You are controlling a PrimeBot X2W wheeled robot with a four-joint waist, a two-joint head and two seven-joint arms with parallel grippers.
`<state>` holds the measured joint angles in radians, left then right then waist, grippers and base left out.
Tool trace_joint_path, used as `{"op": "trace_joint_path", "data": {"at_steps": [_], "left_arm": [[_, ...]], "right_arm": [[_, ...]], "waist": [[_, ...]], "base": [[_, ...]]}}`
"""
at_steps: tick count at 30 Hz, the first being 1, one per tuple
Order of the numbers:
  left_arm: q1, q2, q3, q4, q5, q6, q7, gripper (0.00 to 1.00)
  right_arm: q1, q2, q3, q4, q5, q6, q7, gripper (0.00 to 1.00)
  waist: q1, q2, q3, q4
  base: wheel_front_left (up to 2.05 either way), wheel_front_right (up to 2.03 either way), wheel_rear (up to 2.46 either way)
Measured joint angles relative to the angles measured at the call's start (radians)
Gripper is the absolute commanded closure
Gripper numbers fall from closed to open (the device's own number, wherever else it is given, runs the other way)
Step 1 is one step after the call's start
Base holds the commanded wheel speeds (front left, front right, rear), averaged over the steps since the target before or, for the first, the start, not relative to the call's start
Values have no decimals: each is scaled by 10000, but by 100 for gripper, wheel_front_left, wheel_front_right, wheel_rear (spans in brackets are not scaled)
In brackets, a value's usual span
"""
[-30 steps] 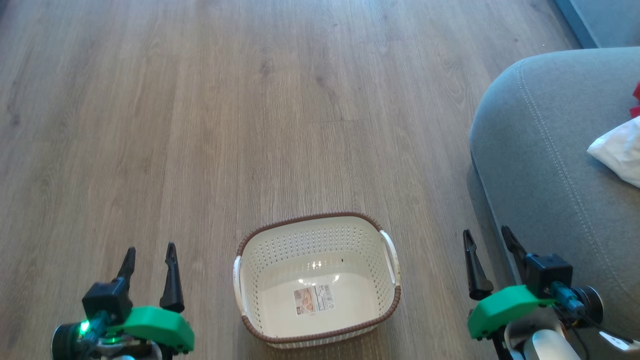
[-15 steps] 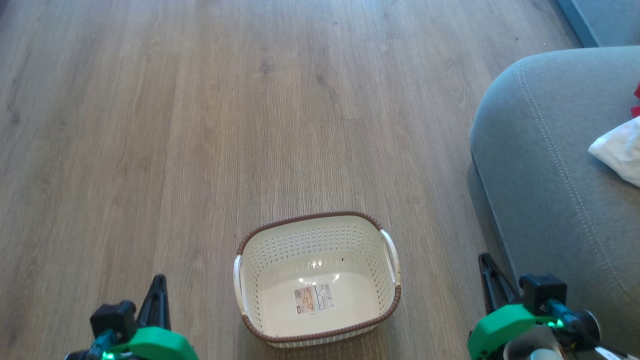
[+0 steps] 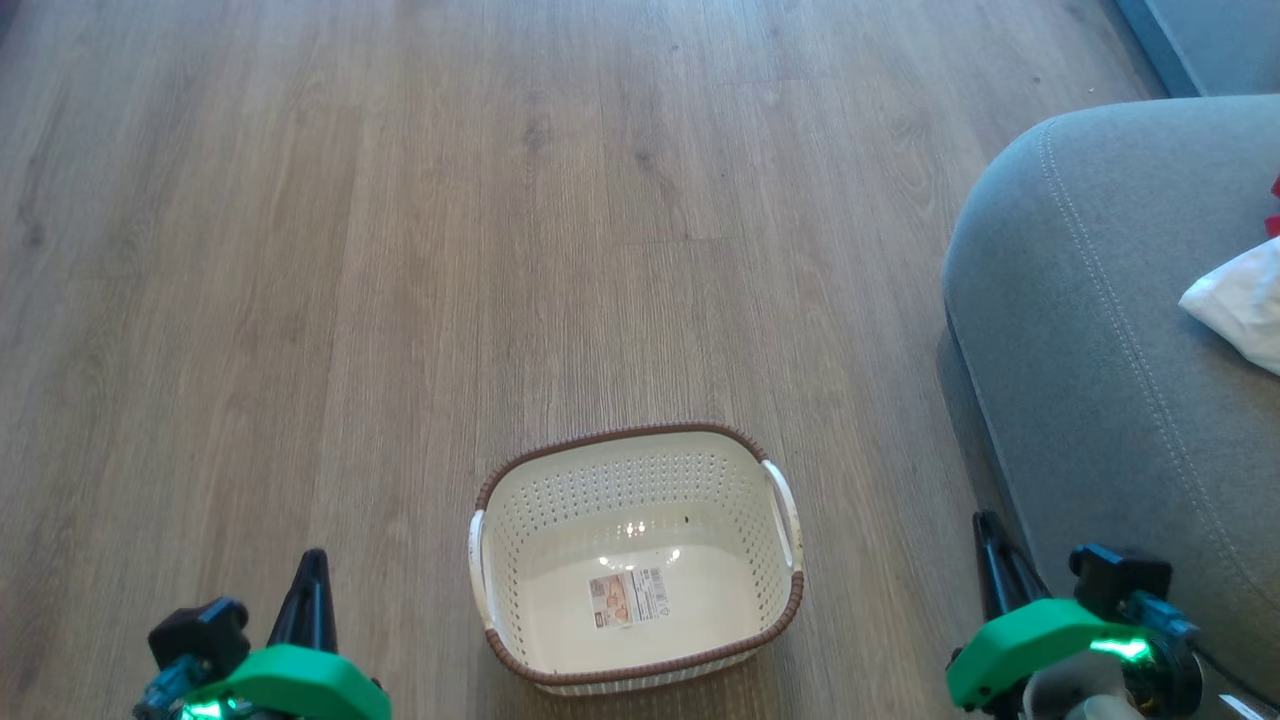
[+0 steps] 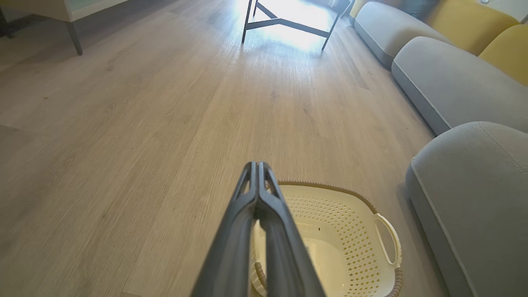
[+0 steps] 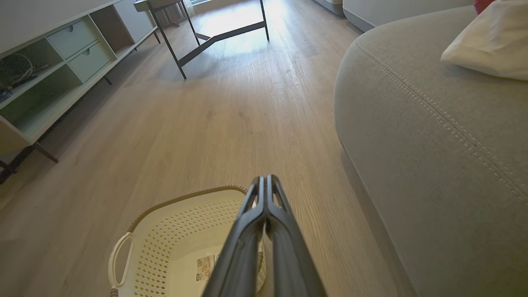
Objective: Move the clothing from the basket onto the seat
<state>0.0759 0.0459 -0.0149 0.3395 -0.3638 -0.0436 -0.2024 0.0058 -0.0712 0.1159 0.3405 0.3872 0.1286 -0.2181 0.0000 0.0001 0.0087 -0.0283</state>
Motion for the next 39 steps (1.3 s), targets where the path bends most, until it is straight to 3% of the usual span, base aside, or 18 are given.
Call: {"op": "trace_joint_path", "data": {"at_steps": [39], "left_arm": [[-383, -2, 301, -196, -4326, -268, 1064, 100]], "right_arm": [[-155, -2, -688, -192, 4385, 0, 1041, 100]], "waist": [[0, 0, -20, 99]], "base": [[0, 0, 0]]}}
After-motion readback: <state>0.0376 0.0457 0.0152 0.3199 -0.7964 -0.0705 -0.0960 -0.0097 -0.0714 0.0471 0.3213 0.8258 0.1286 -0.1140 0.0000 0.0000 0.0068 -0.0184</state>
